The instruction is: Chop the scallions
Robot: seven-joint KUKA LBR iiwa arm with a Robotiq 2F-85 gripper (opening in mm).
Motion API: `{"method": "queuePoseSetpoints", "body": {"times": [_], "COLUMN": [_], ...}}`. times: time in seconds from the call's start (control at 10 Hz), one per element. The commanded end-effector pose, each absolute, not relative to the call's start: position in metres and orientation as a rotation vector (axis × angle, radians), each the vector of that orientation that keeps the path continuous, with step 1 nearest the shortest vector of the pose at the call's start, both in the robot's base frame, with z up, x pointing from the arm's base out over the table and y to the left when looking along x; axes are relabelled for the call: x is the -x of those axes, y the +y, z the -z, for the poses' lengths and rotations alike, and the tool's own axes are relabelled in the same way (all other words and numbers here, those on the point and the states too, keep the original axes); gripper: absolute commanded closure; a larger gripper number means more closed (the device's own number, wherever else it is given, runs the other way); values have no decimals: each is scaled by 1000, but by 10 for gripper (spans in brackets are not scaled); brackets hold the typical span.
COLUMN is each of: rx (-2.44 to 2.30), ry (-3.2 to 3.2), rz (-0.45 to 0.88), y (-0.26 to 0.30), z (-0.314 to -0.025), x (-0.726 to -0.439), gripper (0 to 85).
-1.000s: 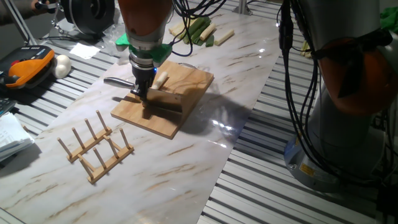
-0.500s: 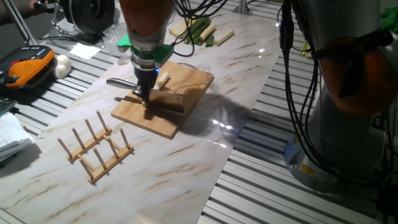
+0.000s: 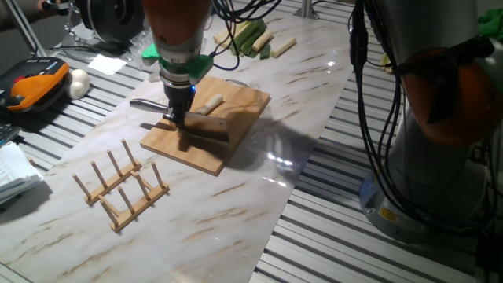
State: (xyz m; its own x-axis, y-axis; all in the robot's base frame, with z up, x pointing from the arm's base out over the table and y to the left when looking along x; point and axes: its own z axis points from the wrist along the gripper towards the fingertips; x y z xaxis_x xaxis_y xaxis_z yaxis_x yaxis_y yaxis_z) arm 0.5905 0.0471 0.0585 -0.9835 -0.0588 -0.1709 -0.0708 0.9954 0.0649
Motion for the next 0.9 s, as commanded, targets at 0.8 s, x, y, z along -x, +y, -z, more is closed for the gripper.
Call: {"method": "queuePoseSetpoints", "body": {"times": [0.8], "rx": [44], "ry": [3020], "rz": [-95], "y": [26], "z": [-91], "x": [-587], "gripper": [850]}}
